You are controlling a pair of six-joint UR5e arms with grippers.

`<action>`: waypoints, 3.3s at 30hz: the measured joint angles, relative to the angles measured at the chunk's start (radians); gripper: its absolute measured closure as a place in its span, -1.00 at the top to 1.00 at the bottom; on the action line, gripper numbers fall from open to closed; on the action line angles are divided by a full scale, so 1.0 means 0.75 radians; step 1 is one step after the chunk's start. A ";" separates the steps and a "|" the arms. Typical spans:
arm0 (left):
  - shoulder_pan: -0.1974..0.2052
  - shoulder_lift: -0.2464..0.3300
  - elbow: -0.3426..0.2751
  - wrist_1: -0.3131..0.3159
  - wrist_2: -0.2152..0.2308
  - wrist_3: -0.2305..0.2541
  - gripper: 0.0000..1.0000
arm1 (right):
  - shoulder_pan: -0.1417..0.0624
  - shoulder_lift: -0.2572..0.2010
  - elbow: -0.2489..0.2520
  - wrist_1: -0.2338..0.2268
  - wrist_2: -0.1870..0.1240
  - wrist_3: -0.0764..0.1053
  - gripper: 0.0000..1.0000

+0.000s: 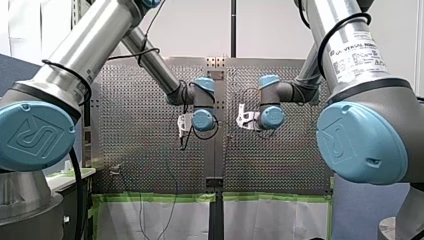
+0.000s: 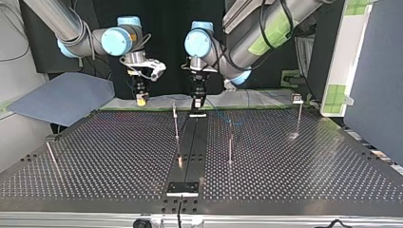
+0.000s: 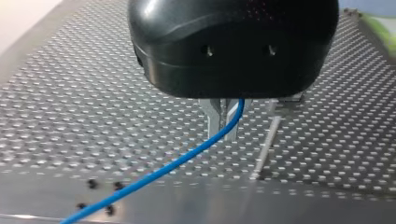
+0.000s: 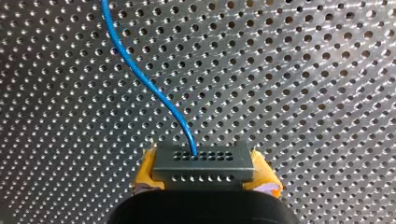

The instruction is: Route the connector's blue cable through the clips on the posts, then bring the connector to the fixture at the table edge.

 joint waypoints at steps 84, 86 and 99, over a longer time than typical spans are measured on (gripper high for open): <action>0.011 -0.207 0.020 0.168 0.073 -0.082 -0.98 | -0.219 0.187 0.032 -0.190 -0.143 -0.024 -0.93; 0.011 -0.208 0.025 0.168 0.075 -0.083 -0.98 | -0.225 0.187 0.031 -0.192 -0.158 -0.019 -0.93; 0.019 -0.208 0.038 0.163 0.086 -0.082 -0.98 | -0.257 0.187 0.013 -0.196 -0.215 -0.012 -0.88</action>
